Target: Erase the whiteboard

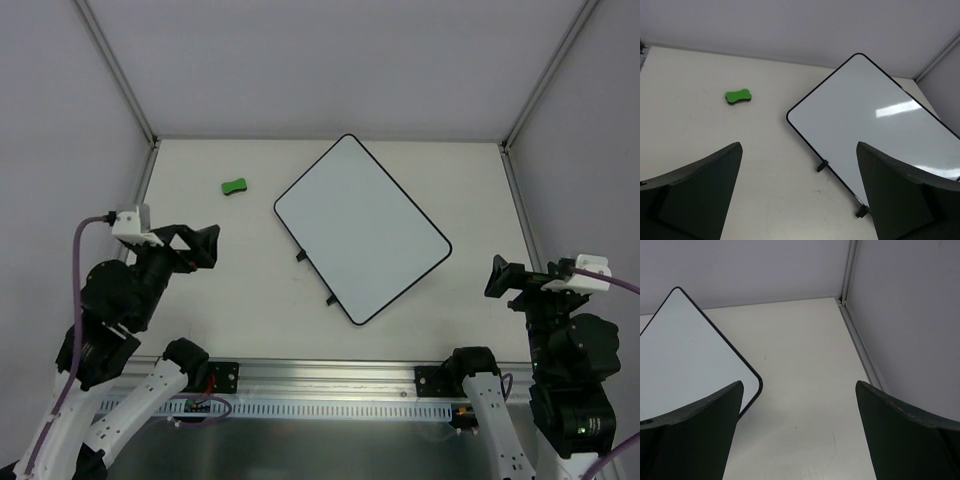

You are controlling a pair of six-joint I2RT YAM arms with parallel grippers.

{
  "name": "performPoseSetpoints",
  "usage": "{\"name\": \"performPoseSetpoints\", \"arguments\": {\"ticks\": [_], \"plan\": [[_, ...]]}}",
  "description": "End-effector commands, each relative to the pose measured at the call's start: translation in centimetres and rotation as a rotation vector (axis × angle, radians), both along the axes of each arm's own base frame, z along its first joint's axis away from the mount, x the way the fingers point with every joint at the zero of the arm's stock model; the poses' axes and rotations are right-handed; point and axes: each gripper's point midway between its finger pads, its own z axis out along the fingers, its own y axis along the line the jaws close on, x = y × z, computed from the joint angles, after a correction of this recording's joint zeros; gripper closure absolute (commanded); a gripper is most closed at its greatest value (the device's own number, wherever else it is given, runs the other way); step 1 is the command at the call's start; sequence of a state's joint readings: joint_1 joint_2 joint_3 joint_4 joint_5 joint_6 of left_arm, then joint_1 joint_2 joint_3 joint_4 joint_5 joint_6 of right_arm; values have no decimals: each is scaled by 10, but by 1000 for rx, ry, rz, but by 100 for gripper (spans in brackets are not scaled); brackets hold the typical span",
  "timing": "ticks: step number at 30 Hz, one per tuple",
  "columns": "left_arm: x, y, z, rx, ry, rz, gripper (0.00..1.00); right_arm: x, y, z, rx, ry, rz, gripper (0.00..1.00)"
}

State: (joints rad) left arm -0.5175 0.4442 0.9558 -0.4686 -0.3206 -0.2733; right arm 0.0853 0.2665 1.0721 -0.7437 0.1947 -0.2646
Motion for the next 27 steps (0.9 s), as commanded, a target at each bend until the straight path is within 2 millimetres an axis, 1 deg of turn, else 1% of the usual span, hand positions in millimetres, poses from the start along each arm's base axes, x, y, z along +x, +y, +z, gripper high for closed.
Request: {"name": "performPoseSetpoints", "arguments": {"ticks": [1, 2, 3, 4, 6, 9, 11, 13, 16, 18, 25, 27], "plan": [[-30, 34, 16, 59, -57, 64, 1, -21, -18, 16, -59, -50, -72, 1], [-36, 40, 20, 68, -70, 73, 1, -28, -19, 19, -57, -77, -73, 1], [-47, 47, 28, 54, -100, 79, 1, -32, -19, 20, -56, -92, -72, 1], [-53, 51, 24, 66, -92, 82, 1, -35, -21, 21, -57, -103, -81, 1], [-64, 64, 24, 65, -110, 112, 1, -41, -22, 25, -60, -135, -75, 1], [-77, 76, 13, 79, -105, 137, 1, -44, -18, 27, -65, -151, -46, 1], [-84, 81, 5, 81, -96, 140, 1, -43, -15, 25, -67, -151, -27, 1], [-93, 87, 1, 64, -111, 147, 1, -45, -15, 24, -71, -157, -21, 1], [-101, 98, -13, 52, -94, 187, 1, -43, -10, 21, -72, -154, 5, 1], [-105, 99, -22, 49, -71, 188, 1, -41, -5, 20, -65, -152, 34, 1], [-105, 98, -41, 46, -23, 186, 1, -41, -1, 24, -61, -170, 52, 1], [-105, 97, -42, 40, -19, 188, 1, -41, -1, 24, -62, -173, 55, 1]]}}
